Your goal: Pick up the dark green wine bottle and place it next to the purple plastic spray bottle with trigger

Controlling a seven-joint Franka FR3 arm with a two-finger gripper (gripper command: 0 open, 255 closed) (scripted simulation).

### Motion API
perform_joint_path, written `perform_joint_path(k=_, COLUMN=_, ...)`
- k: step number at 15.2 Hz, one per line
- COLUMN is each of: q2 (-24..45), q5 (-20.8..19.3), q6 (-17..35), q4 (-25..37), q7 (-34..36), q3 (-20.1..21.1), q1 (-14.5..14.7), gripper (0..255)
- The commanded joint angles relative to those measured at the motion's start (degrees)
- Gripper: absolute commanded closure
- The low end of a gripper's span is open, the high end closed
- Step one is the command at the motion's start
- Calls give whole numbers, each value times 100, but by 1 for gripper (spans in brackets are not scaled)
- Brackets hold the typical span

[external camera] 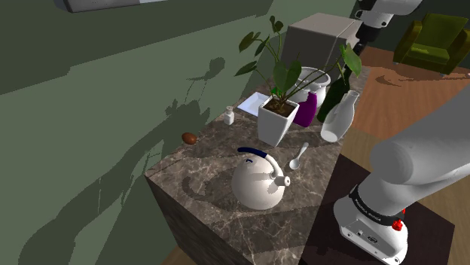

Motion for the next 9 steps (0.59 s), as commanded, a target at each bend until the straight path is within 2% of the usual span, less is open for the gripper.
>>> perform_joint_path(k=1, q2=-81, q5=-35, q6=-276, q4=198, q7=26, q3=4, q1=-3, gripper=0)
perform_joint_path(k=3, q2=-145, q5=-62, q6=-614, q4=476, q7=45, q3=7, q1=-7, gripper=0)
perform_joint_path(k=9, q2=-145, q5=-62, q6=-614, q4=476, q7=45, q3=7, q1=-7, gripper=0)
